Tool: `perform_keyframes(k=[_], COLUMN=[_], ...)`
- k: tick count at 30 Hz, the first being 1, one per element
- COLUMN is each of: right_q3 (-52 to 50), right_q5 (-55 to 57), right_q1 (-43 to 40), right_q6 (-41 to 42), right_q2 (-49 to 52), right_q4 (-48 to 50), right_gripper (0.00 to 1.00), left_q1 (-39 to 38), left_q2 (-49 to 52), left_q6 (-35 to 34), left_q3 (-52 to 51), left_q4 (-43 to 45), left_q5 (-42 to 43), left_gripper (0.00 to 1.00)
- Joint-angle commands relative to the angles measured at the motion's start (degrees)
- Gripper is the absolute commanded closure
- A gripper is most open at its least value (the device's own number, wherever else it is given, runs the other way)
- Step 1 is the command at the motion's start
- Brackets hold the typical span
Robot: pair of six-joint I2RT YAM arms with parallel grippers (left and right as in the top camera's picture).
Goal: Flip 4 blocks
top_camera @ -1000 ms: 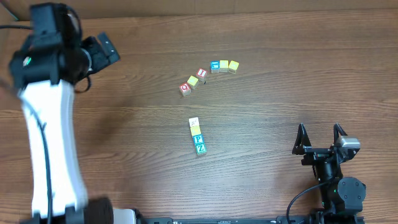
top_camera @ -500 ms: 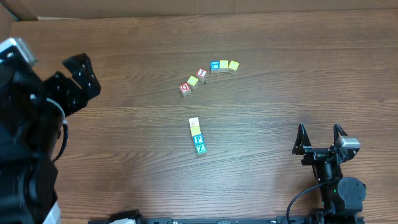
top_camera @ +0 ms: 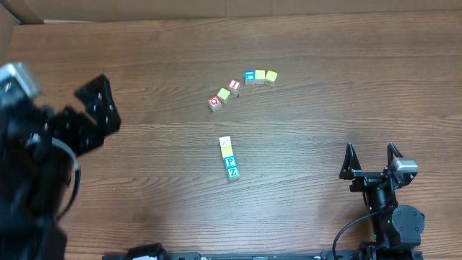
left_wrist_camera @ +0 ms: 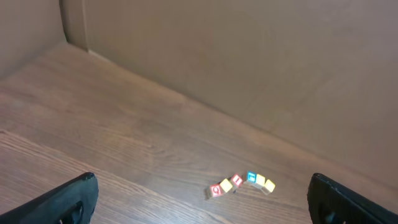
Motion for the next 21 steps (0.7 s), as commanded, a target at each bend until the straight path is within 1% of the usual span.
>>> perform_keyframes(k=[1,5,10,12,15,21], right_q3=[-0.61,-0.61,-0.61,-0.61,-0.61,-0.61], right_q5=[-0.94,-0.94,-0.94,-0.94,-0.94,-0.94], right_q1=[-0.20,-0.20,-0.20,-0.20,-0.20,-0.20], right_q6=[-1.01,-1.01,-1.01,-1.01,-1.01,-1.01], right_q2=[-0.68,-0.68,-0.68,-0.68,-0.68,-0.68], right_q4=[0.28,0.28,0.28,0.28,0.28,0.28], right_gripper=[0.00,0.00,0.00,0.00,0.00,0.00], left_q1=[-0.44,-0.44,-0.44,-0.44,-0.68,-4.55], left_q2=[-6.40,-14.01,-24.61,-28.81,-35.32,-46.10], left_q6=[1.90,1.86,0.55,0.48,-1.40,-1.29], left_q3=[-3.54,-13.18,-29.05,-35.43,-45.11,-61.79], left_q4=[0.02,2.71,12.92,17.88,26.80,49.05], left_q5=[-2.19,-2.49,-2.10,-1.79,-1.77,-1.92], left_gripper=[0.00,0.00,0.00,0.00,0.00,0.00])
